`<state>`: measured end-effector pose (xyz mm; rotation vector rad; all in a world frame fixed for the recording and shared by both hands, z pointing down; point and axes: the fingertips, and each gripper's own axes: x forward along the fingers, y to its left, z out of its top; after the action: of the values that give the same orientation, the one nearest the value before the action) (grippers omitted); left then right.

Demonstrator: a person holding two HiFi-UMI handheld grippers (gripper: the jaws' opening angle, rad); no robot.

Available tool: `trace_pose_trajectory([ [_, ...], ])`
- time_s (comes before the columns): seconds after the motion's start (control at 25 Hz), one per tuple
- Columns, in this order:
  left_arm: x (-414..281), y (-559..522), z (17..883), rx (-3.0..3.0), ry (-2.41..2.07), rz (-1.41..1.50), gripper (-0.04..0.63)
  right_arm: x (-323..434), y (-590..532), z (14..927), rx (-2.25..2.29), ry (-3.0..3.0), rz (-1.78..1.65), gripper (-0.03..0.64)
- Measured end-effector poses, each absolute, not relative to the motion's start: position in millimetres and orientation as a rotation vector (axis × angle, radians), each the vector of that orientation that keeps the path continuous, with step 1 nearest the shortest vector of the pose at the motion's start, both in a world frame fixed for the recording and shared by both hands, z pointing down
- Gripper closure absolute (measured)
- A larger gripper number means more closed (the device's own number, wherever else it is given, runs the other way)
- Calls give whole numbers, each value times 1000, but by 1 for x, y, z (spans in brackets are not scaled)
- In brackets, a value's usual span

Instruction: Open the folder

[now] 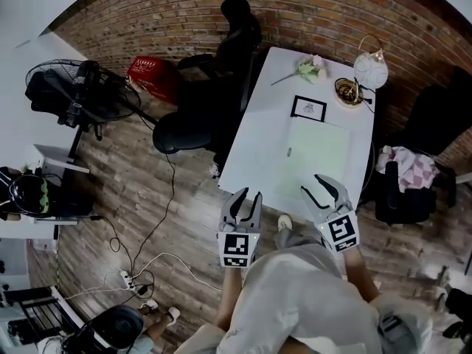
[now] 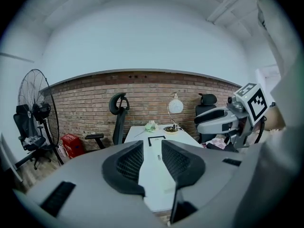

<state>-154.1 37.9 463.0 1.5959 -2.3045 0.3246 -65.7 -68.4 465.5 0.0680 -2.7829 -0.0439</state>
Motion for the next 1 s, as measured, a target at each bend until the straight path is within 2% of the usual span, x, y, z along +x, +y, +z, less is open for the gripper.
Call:
trace_pose_trajectory([
  [1.0, -189, -34, 504, 1713, -2135, 432, 479, -92, -117, 517, 135, -2675, -19, 433],
])
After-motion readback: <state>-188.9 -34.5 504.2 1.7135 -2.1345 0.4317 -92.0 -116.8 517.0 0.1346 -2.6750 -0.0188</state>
